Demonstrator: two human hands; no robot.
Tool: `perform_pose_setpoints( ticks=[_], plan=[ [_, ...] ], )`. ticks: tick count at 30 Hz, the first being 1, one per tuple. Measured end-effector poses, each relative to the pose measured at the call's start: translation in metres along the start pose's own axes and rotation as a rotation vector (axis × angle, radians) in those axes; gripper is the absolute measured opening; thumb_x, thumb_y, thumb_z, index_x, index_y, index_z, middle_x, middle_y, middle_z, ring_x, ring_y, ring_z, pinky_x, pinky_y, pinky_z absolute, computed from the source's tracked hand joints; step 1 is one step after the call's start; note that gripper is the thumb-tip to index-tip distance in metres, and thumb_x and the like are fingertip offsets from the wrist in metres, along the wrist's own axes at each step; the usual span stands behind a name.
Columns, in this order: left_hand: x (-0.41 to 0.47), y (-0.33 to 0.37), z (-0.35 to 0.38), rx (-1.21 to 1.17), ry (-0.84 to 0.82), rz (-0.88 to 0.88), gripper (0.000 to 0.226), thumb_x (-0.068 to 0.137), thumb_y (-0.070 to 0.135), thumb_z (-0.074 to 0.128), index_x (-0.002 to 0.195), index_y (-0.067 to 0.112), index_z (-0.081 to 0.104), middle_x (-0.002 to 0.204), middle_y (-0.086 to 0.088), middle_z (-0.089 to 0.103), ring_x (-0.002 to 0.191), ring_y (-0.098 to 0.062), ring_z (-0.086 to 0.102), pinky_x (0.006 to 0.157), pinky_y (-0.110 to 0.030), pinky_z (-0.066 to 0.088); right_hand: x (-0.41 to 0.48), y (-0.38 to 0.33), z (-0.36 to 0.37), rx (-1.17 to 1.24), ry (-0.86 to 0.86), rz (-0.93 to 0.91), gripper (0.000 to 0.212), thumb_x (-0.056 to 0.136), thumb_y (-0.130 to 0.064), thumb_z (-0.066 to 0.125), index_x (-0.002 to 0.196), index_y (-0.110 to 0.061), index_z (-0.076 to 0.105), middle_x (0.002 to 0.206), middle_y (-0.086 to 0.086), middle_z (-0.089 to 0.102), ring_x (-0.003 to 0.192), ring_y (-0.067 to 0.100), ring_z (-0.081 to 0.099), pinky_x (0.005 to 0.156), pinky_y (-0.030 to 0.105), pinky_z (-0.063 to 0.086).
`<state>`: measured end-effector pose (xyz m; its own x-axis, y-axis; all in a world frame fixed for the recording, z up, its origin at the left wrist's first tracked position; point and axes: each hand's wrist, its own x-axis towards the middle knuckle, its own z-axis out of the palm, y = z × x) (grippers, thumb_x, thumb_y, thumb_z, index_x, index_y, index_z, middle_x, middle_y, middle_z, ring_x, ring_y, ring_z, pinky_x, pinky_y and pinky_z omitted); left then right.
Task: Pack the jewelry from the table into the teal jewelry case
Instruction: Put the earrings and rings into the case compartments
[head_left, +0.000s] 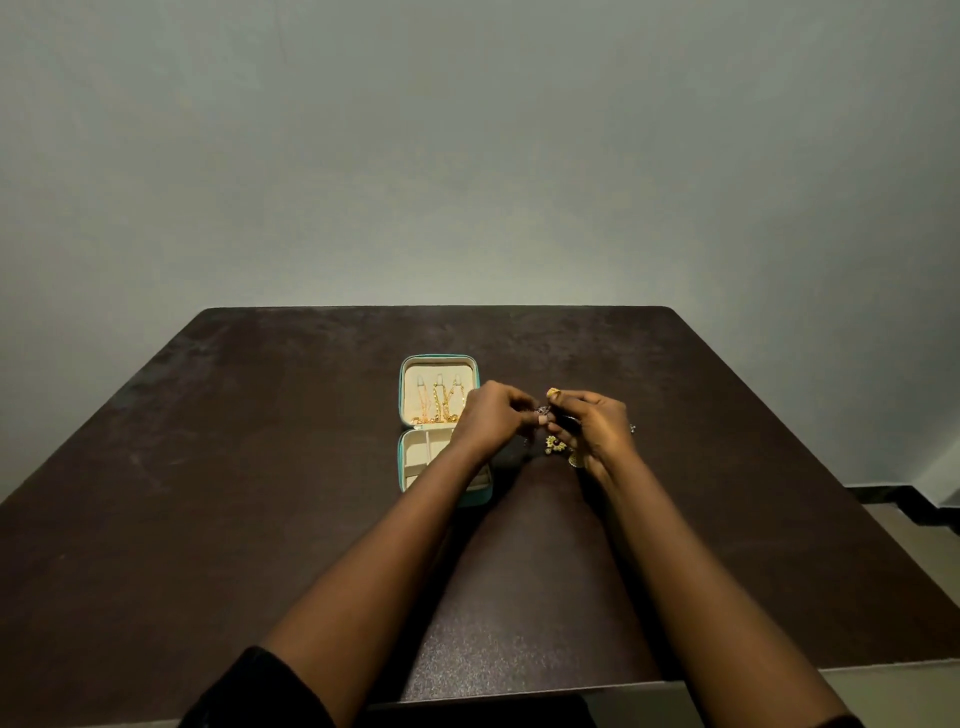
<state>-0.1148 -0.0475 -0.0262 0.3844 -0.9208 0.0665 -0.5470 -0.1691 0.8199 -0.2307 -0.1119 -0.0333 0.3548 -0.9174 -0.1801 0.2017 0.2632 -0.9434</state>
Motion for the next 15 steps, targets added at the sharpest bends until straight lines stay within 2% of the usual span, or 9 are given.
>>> perform_pose_setpoints(
  ticks=[3, 5, 7, 12, 15],
  plan=[
    [-0.001, 0.002, 0.001, -0.069, -0.004, -0.09, 0.044, 0.075, 0.02, 0.078, 0.115, 0.015, 0.062, 0.092, -0.011, 0.074, 0.073, -0.015, 0.071, 0.067, -0.023, 0.052, -0.002, -0.001, 0.001, 0.018, 0.016, 0.018, 0.013, 0.082, 0.002, 0.063, 0.069, -0.002, 0.062, 0.047, 0.001, 0.063, 0.041, 0.008, 0.06, 0.043, 0.015, 0.051],
    [-0.003, 0.004, 0.003, -0.114, -0.023, -0.119, 0.048, 0.072, 0.025, 0.079, 0.113, 0.017, 0.055, 0.093, -0.008, 0.073, 0.073, -0.015, 0.07, 0.06, -0.021, 0.047, -0.003, -0.001, 0.002, 0.018, 0.031, 0.028, 0.016, 0.08, 0.001, 0.065, 0.065, -0.004, 0.061, 0.048, 0.001, 0.064, 0.043, 0.009, 0.06, 0.044, 0.016, 0.051],
    [-0.004, 0.006, 0.005, -0.09, -0.004, -0.122, 0.047, 0.071, 0.028, 0.08, 0.107, 0.017, 0.053, 0.092, -0.006, 0.072, 0.071, -0.014, 0.069, 0.06, -0.02, 0.046, -0.003, -0.001, 0.002, 0.013, 0.048, 0.038, 0.019, 0.079, 0.0, 0.067, 0.062, -0.006, 0.061, 0.05, 0.002, 0.063, 0.045, 0.011, 0.059, 0.046, 0.017, 0.05],
    [-0.003, 0.009, 0.004, 0.056, 0.002, -0.061, 0.02, 0.075, 0.029, 0.076, 0.085, 0.012, 0.073, 0.082, -0.008, 0.074, 0.063, -0.008, 0.063, 0.063, -0.018, 0.045, -0.004, -0.003, 0.004, -0.029, 0.057, 0.045, 0.019, 0.078, -0.001, 0.068, 0.062, -0.007, 0.058, 0.043, -0.002, 0.06, 0.037, 0.005, 0.055, 0.04, 0.013, 0.044],
    [-0.004, 0.012, 0.002, 0.083, -0.026, -0.036, 0.022, 0.078, 0.033, 0.073, 0.089, 0.013, 0.075, 0.077, -0.005, 0.072, 0.072, -0.012, 0.065, 0.066, -0.022, 0.046, -0.004, -0.004, 0.004, -0.022, 0.066, 0.052, 0.019, 0.077, -0.001, 0.068, 0.063, -0.007, 0.057, 0.043, -0.001, 0.059, 0.039, 0.007, 0.055, 0.041, 0.014, 0.045]
  ],
)
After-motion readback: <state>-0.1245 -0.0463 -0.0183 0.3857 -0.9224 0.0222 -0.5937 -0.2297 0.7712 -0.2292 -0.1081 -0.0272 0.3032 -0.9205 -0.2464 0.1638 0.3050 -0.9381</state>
